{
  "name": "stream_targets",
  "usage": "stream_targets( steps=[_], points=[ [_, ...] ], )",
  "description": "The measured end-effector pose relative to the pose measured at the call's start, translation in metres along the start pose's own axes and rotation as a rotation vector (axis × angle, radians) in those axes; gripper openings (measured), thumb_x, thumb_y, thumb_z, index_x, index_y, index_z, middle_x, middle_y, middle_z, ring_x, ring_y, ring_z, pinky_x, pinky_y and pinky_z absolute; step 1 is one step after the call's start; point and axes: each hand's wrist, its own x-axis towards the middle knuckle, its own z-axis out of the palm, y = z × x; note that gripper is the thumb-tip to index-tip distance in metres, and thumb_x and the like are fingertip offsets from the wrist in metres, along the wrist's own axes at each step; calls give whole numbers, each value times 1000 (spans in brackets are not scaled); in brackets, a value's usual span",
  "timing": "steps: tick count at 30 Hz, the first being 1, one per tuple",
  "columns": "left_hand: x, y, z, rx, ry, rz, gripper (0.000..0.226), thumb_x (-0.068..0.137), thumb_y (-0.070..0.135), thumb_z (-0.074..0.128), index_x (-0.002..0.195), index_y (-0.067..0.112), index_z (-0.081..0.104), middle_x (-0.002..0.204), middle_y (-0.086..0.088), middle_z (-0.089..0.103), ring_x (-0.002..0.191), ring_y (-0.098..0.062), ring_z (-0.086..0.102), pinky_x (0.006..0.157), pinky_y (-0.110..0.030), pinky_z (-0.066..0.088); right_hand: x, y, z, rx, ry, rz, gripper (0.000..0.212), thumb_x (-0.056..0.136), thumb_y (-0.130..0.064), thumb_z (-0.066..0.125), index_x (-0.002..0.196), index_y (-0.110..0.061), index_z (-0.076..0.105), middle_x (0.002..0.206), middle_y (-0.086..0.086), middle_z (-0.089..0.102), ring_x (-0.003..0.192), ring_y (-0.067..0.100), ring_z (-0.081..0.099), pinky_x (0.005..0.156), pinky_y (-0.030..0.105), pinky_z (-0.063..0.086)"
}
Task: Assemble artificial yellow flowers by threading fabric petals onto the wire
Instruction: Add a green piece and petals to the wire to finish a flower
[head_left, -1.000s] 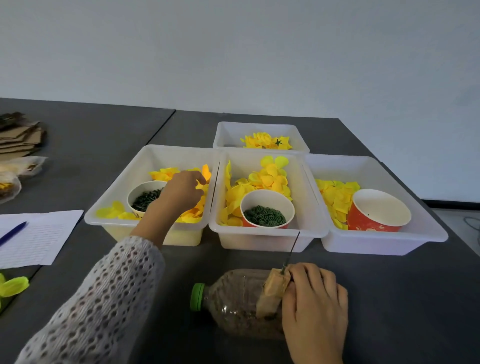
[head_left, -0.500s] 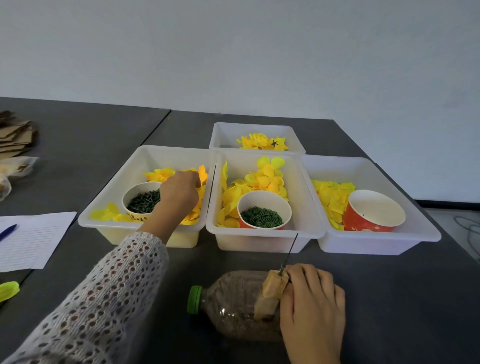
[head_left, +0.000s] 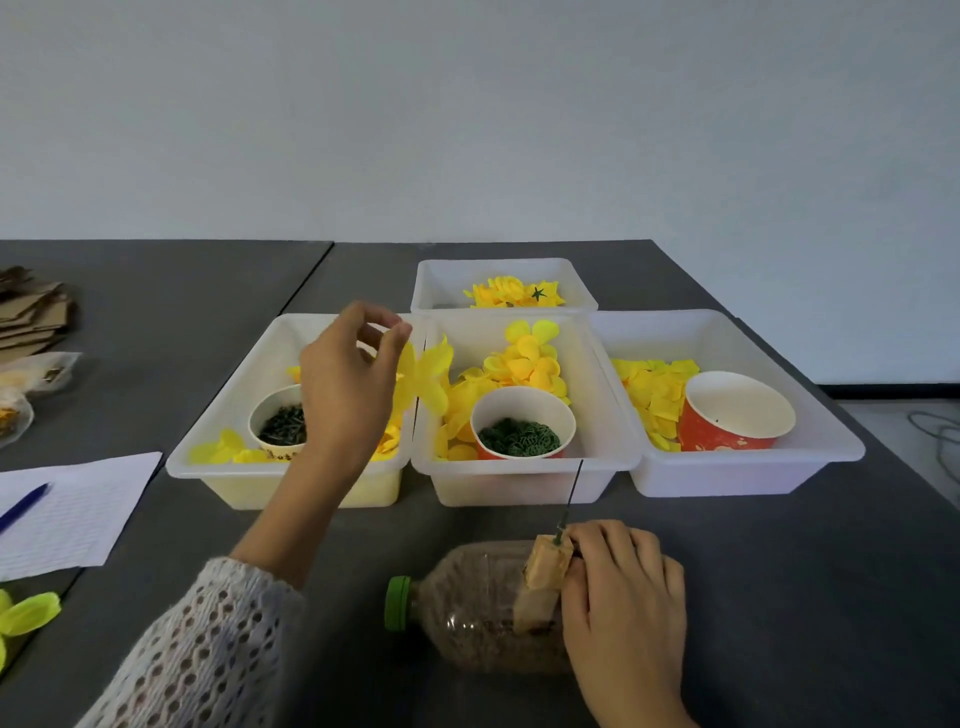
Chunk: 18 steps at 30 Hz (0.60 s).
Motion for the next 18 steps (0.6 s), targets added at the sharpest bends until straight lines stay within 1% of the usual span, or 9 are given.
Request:
stream_targets(
  steps=[2, 4, 6, 8, 9, 11, 13, 15, 18],
  points=[
    [-15, 23, 1, -265, -74, -85, 13, 94, 22, 64, 83, 18, 69, 66, 10, 65, 51, -5, 58, 47, -16, 42, 1, 5, 0, 114, 8, -11, 26, 94, -36, 44, 119, -44, 46, 125, -22, 47, 121, 5, 38, 103, 27, 30],
    [-30, 39, 3, -372, -155, -142, 15, 94, 16, 65, 82, 11, 72, 64, 8, 67, 49, -5, 59, 46, -14, 41, 1, 6, -6, 335, 50, 35, 27, 93, -22, 48, 108, -44, 47, 111, -26, 50, 113, 1, 44, 97, 25, 33],
    [-43, 52, 5, -430, -211, -159, 14, 93, 14, 66, 82, 9, 73, 64, 6, 67, 47, -6, 59, 45, -16, 41, 1, 8, -15, 601, 105, 124, 28, 95, -16, 47, 105, -42, 48, 107, -25, 53, 107, -2, 50, 93, 23, 39],
    [-54, 61, 6, -485, -251, -158, 14, 93, 12, 66, 81, 8, 71, 61, 8, 64, 45, -7, 59, 43, -18, 42, 6, 7, -29, 781, 163, 181, 16, 97, -33, 42, 106, -41, 52, 110, -22, 58, 106, -5, 52, 88, 19, 43],
    [-59, 66, 6, -505, -273, -158, 14, 93, 12, 66, 80, 9, 70, 61, 10, 63, 45, -7, 59, 42, -19, 43, 8, 5, -39, 846, 183, 188, 17, 97, -45, 40, 106, -41, 54, 109, -23, 59, 105, -7, 53, 85, 15, 42],
    [-68, 75, 7, -541, -314, -161, 14, 93, 12, 66, 81, 8, 70, 61, 9, 63, 47, -9, 61, 44, -21, 46, 14, -1, -60, 984, 172, 168, 34, 90, -65, 38, 105, -41, 56, 106, -27, 61, 103, -11, 54, 77, 7, 41],
    [-76, 83, 7, -584, -339, -173, 13, 93, 11, 66, 81, 9, 70, 63, 4, 63, 49, -13, 64, 46, -24, 48, 19, -9, -78, 1053, 132, 104, 45, 82, -72, 39, 103, -39, 59, 100, -29, 62, 98, -11, 56, 72, 2, 41],
    [-83, 89, 7, -614, -352, -167, 14, 93, 12, 67, 80, 12, 70, 65, 0, 63, 50, -14, 65, 48, -24, 49, 23, -15, -90, 1068, 82, 47, 39, 82, -68, 51, 96, -33, 63, 89, -23, 66, 89, -5, 60, 68, 4, 43],
    [-92, 95, 5, -627, -374, -138, 13, 91, 13, 69, 79, 15, 71, 63, 1, 62, 51, -10, 60, 49, -22, 49, 25, -18, -97, 1129, 25, 8, 15, 85, -38, 59, 88, -26, 68, 73, -14, 69, 74, 1, 65, 63, 7, 46]
  ],
)
